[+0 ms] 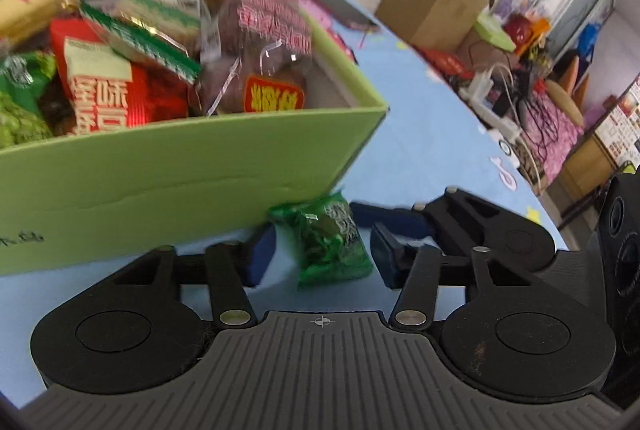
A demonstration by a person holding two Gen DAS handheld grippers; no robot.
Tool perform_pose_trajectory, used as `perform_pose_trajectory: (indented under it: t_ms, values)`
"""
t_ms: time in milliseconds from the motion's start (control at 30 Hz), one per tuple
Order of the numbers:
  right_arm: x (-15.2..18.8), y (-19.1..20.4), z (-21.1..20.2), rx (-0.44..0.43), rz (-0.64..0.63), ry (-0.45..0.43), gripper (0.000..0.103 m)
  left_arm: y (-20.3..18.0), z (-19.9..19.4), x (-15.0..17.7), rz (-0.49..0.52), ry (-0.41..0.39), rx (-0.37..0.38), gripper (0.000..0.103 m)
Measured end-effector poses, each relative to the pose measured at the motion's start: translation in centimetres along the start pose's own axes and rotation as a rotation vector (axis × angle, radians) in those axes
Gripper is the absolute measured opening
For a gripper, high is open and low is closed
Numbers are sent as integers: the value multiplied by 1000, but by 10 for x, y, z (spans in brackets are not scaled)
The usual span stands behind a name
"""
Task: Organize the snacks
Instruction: 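Move the left gripper to the green wrapped candy, then close the left gripper on the green candy and lift it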
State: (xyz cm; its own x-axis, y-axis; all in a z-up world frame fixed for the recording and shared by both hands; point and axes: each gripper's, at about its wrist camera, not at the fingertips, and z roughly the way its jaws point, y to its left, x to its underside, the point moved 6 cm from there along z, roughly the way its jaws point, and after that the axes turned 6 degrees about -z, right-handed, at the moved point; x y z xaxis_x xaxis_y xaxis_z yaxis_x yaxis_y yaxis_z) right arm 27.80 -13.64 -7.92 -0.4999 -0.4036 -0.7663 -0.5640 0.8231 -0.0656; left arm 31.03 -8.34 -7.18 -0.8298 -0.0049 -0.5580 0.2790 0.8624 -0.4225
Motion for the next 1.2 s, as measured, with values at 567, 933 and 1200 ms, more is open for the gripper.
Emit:
perform_pose_trajectory:
  t_ms: [567,933,1200]
  values:
    - [46,136,-81,-155,-84,10,93,1,-101,130,-43,1,-19,16]
    - [62,150,-110,-86,-14,-32,93,15,-144,155,-124,-121,9,45]
    - [63,144,-110,-13,-2,-38,88,15,-137,152,-134,-114,36,46]
